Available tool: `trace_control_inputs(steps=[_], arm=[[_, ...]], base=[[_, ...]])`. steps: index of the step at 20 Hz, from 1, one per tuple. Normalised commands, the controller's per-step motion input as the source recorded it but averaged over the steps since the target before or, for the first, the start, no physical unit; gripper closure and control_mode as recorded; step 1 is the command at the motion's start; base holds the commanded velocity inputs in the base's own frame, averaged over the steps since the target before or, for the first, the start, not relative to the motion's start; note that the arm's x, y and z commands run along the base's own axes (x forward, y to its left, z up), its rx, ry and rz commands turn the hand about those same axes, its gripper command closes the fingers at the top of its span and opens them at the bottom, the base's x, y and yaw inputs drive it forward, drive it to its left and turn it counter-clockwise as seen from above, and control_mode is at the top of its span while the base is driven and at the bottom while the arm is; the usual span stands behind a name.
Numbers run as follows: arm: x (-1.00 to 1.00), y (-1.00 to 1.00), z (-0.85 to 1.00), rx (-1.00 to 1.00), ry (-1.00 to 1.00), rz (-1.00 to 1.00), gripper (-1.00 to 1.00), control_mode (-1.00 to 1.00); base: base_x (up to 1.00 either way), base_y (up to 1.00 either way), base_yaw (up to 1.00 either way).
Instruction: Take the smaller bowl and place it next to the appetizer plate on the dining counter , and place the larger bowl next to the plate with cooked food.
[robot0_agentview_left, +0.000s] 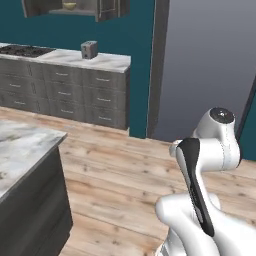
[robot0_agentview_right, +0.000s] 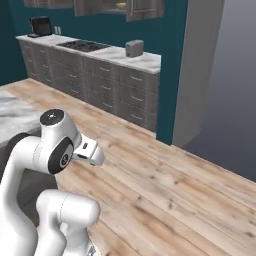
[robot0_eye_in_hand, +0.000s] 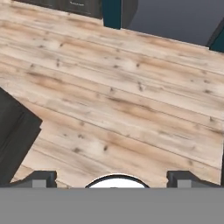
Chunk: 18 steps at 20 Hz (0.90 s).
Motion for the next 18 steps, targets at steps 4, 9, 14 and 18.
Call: trace_control_inputs(steps=[4,9,14,18], arm=[[0.00,0.00,0.00,0.00,0.00,0.00,-1.00,1.00],[0.00,0.00,0.00,0.00,0.00,0.00,-1.00,1.00],[0.00,0.00,0.00,0.00,0.00,0.00,-1.00,1.00],[0.00,0.00,0.00,0.00,0.00,0.00,-1.00,1.00]], base=[[1.00,-0.46,0.23],[1.00,-0.27,0.33],[1.00,-0.09,0.37],[1.00,-0.01,0.37]])
